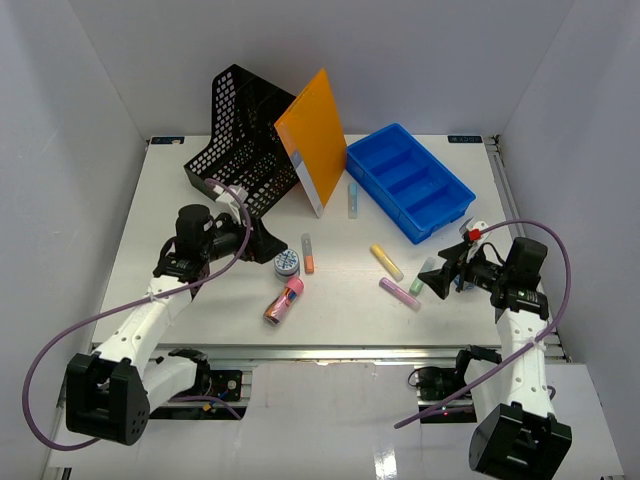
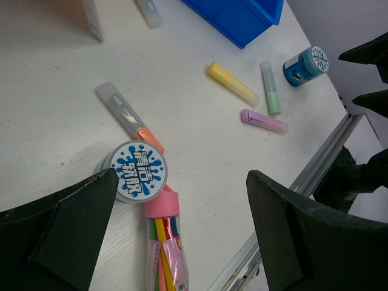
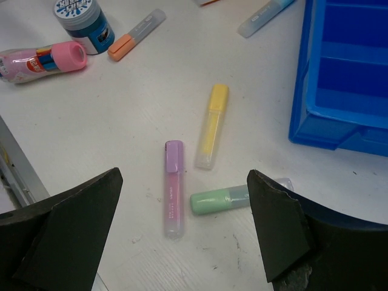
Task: Organize the desk
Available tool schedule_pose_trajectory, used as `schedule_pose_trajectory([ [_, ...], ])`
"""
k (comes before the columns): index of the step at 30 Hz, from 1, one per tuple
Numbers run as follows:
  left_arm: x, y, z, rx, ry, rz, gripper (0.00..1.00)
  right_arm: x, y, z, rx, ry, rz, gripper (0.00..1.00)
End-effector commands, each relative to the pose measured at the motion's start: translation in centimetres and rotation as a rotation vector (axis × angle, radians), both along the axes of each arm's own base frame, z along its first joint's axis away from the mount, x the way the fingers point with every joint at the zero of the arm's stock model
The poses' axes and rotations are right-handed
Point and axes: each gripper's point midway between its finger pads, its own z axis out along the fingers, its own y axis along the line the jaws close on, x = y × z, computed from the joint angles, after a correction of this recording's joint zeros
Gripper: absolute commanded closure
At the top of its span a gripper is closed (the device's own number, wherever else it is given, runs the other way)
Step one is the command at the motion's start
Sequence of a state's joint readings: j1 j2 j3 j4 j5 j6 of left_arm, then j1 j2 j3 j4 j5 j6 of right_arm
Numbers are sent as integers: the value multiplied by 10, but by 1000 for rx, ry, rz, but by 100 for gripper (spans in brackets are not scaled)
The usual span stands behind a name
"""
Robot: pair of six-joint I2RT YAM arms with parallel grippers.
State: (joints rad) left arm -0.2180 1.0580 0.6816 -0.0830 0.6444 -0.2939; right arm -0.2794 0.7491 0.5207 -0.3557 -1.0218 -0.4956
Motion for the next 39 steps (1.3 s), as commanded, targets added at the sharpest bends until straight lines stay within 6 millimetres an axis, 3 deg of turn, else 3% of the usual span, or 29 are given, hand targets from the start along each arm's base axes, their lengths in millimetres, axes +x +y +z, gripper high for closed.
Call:
schedule_pose_trajectory([
  [1,-6,-2,-1,19,-8,24,2,0,7,14,18,-39,74,10],
  [13,-16,-1,5,60,-51,209,2,-6,11,14,23,-66,114,10],
  [20,-14,-19,-20,137,24,199,2,-7,11,13,18,-70,111,10],
  [28,-9,-23,-50,328,77,258,2,-7,11,11,18,-62,106,10],
  [39,7,-22,-69,518,69,317,2,-7,11,10,21,-56,109,10],
])
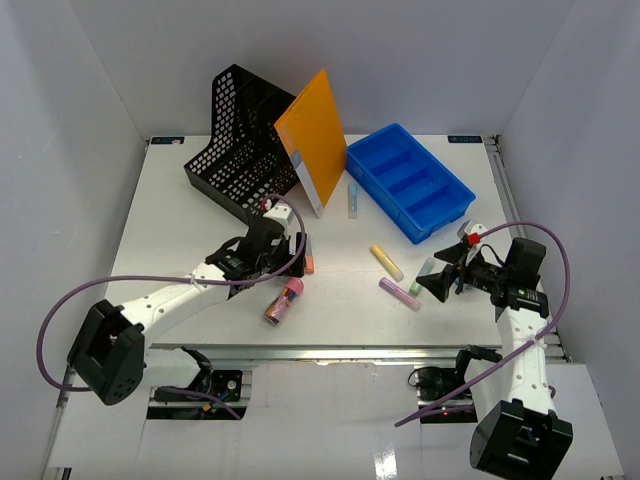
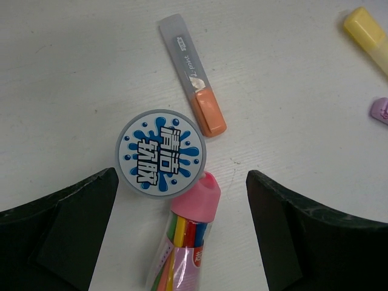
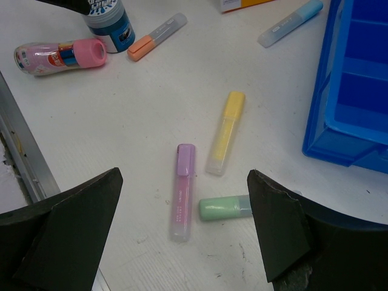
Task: Organize the desk
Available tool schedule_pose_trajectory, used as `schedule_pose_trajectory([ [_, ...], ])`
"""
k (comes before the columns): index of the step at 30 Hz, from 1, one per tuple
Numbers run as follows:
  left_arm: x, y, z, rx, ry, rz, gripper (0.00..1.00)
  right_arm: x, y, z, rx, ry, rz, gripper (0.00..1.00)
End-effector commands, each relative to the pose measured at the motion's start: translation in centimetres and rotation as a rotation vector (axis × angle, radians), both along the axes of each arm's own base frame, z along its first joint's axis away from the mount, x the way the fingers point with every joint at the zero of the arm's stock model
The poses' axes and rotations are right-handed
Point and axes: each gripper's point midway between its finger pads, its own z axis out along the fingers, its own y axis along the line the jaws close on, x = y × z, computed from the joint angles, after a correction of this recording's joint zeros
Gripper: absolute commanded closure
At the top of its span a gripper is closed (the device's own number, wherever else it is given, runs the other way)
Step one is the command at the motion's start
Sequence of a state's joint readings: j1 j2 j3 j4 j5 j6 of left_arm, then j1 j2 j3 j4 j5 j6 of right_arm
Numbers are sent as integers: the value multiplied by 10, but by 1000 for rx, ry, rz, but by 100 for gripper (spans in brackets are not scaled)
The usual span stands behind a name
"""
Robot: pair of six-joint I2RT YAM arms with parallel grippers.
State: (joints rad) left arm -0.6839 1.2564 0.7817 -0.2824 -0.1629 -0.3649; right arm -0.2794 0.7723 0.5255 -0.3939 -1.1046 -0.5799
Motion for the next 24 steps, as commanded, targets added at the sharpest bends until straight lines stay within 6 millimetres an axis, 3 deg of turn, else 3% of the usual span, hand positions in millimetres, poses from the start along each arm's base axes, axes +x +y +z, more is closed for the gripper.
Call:
schedule_pose_trajectory([
  [1,12,7,7,79,-37,44,2,0,2,9,6,-29,21,10],
  [12,19,9,-13,159,4,63,2,0,2,8,6,-27,21,10],
  [24,30,2,-19,182,19,57,5,0,2,7,6,-26,23,10],
])
